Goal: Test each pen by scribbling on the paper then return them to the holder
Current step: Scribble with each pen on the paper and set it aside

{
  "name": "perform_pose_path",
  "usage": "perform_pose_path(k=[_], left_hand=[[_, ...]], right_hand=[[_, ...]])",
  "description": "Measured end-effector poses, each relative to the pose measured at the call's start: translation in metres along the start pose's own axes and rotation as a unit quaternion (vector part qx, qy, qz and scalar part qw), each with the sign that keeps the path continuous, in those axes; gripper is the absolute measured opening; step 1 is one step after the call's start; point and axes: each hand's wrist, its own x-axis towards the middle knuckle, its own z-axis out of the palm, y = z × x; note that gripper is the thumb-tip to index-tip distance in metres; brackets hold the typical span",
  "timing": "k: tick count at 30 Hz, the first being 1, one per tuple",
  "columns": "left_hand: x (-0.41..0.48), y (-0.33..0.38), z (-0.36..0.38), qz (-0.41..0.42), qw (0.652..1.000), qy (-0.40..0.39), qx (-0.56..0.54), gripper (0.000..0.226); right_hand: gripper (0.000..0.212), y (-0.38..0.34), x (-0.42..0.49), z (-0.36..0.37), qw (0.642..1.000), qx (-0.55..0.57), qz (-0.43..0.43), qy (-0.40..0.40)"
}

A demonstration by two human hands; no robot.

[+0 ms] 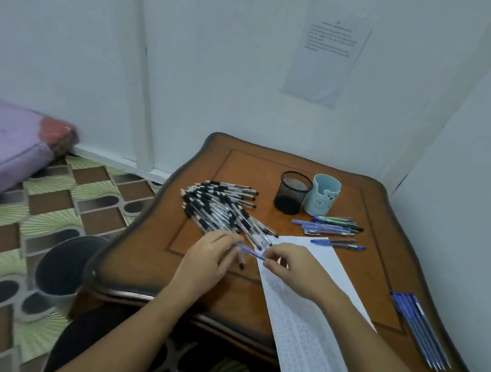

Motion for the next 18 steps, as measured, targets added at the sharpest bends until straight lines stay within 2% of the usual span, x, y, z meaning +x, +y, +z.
perform_pose_path(k=[3,8,13,16,18], left_hand=[[-0.011,-0.027,-0.046,-0.043,0.998,0.018,0.035,0.032],[-0.045,-0.085,-0.137,-0.182,0.979,0.053,0.071,0.042],[-0.086,-0.141,-0.21,-0.372,0.922,0.017,0.103,0.053],[-0.102,-0.159,-0.232,-0.423,0.897,0.012,0.126,0.05],[-0.106,-0.164,-0.239,-0.432,0.891,0.007,0.137,0.047]], right_hand=[[0.016,-0.04,0.032,0.016,0.998,-0.005,-0.059,-0.018],[0.015,-0.131,0.091,0.057,0.99,0.008,-0.138,-0.035],[0.016,-0.218,0.146,0.109,0.984,0.014,-0.154,-0.083],[0.024,-0.256,0.172,0.139,0.982,-0.03,-0.143,-0.119],[0.038,-0.272,0.18,0.15,0.98,-0.096,-0.135,-0.113]])
